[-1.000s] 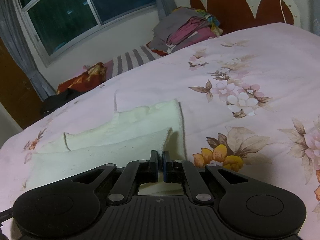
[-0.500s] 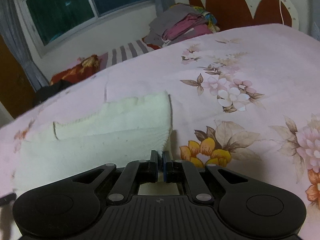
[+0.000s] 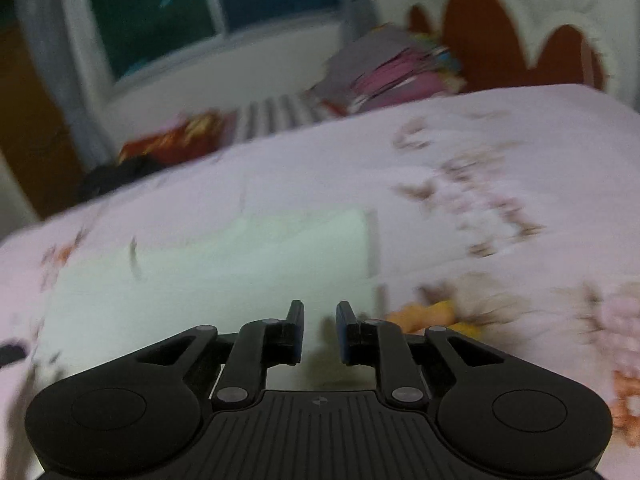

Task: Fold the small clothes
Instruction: 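Move both tools toward the hem of the folded sweater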

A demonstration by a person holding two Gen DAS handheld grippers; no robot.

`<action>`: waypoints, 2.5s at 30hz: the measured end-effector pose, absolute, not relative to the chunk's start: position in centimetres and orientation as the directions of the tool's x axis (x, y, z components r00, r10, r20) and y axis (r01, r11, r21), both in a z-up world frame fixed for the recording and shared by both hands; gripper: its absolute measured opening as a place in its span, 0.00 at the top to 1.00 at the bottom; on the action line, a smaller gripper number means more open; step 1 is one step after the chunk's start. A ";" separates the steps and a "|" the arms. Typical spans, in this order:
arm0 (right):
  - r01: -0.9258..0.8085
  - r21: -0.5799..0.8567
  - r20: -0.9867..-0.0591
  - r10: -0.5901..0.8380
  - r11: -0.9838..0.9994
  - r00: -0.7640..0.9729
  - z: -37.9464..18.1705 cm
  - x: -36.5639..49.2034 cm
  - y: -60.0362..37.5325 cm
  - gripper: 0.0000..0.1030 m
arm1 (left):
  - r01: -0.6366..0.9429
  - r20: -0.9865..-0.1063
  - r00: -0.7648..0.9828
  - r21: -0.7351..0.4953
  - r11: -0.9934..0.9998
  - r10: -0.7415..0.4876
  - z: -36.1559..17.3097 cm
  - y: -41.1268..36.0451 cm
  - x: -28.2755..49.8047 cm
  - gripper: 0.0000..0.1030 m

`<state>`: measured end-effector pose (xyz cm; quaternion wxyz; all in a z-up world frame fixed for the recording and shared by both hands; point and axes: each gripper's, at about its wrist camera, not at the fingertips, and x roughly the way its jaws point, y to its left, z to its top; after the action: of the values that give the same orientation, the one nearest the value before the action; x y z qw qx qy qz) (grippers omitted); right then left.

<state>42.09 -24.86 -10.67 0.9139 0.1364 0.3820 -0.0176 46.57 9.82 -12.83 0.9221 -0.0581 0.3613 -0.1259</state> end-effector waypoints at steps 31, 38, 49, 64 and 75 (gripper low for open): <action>-0.080 0.270 -0.739 0.260 0.960 0.621 -14.0 52.6 -17.2 0.84 | 0.191 -0.725 0.652 -0.125 0.974 -0.221 -15.5 8.9 58.6 0.49; 0.119 0.134 -0.739 0.019 0.984 0.674 -13.4 51.2 -21.7 0.84 | 0.216 -0.680 0.709 -0.041 0.976 -0.185 -13.0 7.9 53.8 0.48; -0.052 0.173 -0.759 0.167 0.984 0.630 -13.9 48.2 -19.6 0.84 | 0.229 -0.715 0.666 -0.077 0.970 -0.214 -14.9 4.8 51.1 0.49; 0.181 0.117 -0.772 -0.026 0.976 0.636 -14.2 42.8 -26.3 0.84 | 0.252 -0.709 0.667 -0.077 0.965 -0.230 -14.3 7.0 47.5 0.46; 0.288 0.280 -0.797 0.054 0.916 0.601 -14.1 41.6 -28.5 0.84 | 0.255 -0.730 0.642 -0.083 0.963 -0.233 -15.1 8.6 45.6 0.46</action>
<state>41.64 -28.53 -14.13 0.8735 0.1940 0.4415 -0.0671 45.56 8.58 -15.15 0.9060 0.0138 0.4010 -0.1347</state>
